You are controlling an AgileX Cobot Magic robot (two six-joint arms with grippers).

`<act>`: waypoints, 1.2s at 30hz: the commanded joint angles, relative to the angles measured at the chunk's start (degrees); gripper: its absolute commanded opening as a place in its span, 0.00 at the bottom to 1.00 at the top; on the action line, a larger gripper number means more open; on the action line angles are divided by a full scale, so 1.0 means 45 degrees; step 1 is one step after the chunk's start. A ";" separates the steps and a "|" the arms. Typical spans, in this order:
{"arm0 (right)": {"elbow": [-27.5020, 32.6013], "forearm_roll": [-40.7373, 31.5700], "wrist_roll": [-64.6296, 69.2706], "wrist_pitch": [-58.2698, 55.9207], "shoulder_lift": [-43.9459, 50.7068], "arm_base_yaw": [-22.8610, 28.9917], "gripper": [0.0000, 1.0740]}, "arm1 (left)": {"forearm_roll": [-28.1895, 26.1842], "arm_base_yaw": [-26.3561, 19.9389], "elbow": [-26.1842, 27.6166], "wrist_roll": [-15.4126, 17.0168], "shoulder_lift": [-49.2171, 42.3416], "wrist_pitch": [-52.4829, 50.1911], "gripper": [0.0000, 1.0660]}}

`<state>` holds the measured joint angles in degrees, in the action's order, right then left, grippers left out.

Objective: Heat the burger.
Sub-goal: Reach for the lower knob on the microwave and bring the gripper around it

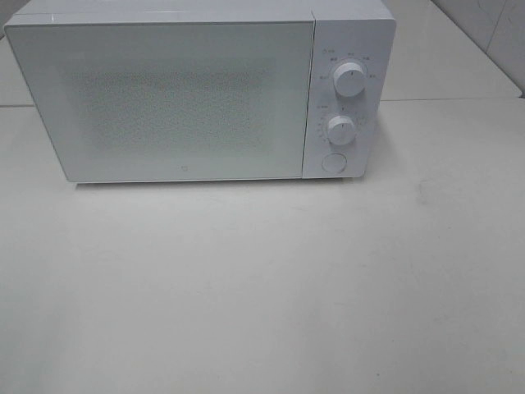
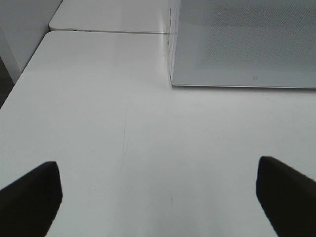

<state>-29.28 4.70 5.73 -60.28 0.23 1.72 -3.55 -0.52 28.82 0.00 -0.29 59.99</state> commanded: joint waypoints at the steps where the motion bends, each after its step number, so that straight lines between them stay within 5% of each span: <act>1: 0.0013 0.0013 -0.0115 0.0127 0.0255 -0.0089 0.71 | 0.0051 -0.0025 -0.0025 0.0000 -0.0127 -0.0115 0.94; 36: 0.0000 0.0433 -0.0115 0.0204 0.0216 -0.0089 0.71 | 0.0051 -0.0025 -0.0025 0.0000 -0.0102 -0.0115 0.94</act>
<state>-29.28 5.16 5.73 -60.28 0.23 1.72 -3.50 -0.52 28.82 0.00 -0.29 59.99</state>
